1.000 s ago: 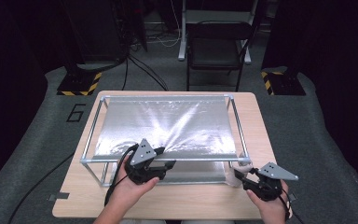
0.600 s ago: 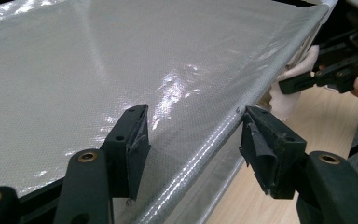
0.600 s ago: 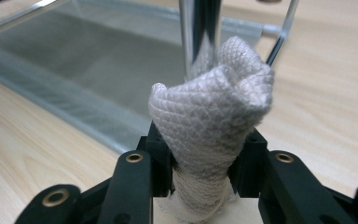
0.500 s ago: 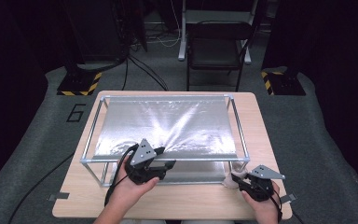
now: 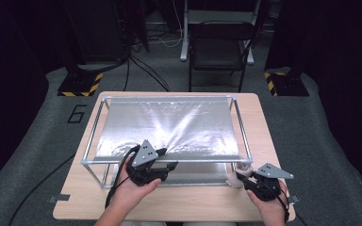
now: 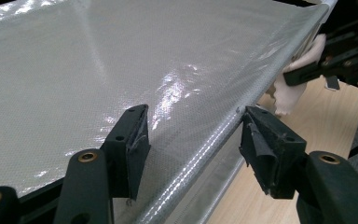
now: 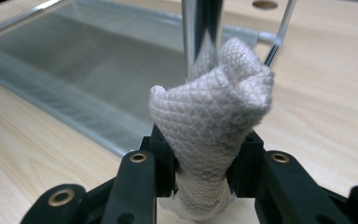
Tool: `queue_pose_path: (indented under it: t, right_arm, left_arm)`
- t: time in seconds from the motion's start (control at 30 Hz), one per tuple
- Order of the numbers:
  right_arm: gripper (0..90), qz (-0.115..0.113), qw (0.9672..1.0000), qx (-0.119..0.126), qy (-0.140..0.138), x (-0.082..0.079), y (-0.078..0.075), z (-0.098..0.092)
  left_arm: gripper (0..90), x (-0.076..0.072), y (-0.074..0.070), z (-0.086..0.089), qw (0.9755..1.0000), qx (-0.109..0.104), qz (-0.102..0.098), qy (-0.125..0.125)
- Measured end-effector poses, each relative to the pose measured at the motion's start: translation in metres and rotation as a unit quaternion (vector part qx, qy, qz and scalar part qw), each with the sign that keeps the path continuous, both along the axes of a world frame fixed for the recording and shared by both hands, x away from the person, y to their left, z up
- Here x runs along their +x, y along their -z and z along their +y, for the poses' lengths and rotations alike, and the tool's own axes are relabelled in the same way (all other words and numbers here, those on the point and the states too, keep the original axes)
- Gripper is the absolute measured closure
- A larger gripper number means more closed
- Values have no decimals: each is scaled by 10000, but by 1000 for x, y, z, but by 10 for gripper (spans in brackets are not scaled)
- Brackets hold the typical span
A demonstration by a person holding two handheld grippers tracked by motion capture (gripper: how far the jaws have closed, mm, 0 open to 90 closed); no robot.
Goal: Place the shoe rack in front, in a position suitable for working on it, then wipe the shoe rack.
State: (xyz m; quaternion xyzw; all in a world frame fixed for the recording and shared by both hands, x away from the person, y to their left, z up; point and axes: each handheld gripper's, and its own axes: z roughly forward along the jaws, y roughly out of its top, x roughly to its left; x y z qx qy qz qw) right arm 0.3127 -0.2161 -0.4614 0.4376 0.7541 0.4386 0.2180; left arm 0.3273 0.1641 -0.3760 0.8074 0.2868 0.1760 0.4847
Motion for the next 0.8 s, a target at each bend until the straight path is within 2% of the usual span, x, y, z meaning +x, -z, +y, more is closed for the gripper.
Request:
queue_pose_path:
  t: [0.1, 0.23, 0.37, 0.47, 0.5, 0.53, 0.57, 0.67, 0.8]
  right_arm:
    - [676, -151, 9999, 61, -52, -1, -17, -1]
    - [677, -224, 9997, 22, -56, -3, -27, 0]
    - [675, -237, 9997, -48, -107, -2, -31, 0]
    - [675, -267, 9996, -3, -75, -3, -30, -1]
    - [676, -311, 9994, 128, -63, -3, -27, -2]
    - [676, -311, 9994, 128, -63, -3, -27, -2]
    - [675, -299, 9993, 231, -59, -3, -25, -3]
    - [675, -318, 9992, 242, -35, -2, -22, -3]
    - [675, -228, 9994, 246, 7, -1, -14, -2]
  left_arm:
    - [416, 0, 0, 0, 10000, 9, -6, 8]
    - [416, 0, -1, 0, 10000, 36, -13, -5]
    - [416, 0, 0, 1, 10000, 32, -22, 6]
    - [417, 0, 0, 0, 10000, 21, -29, 8]
    - [417, 0, 0, 0, 10000, -11, -8, -19]
    - [417, 0, 0, 0, 10000, -11, -8, -19]
    - [417, 0, 0, 0, 10000, 32, -35, -22]
    - [417, 0, 0, 0, 10000, 32, -36, -22]
    - [417, 0, 0, 0, 10000, 32, -26, -2]
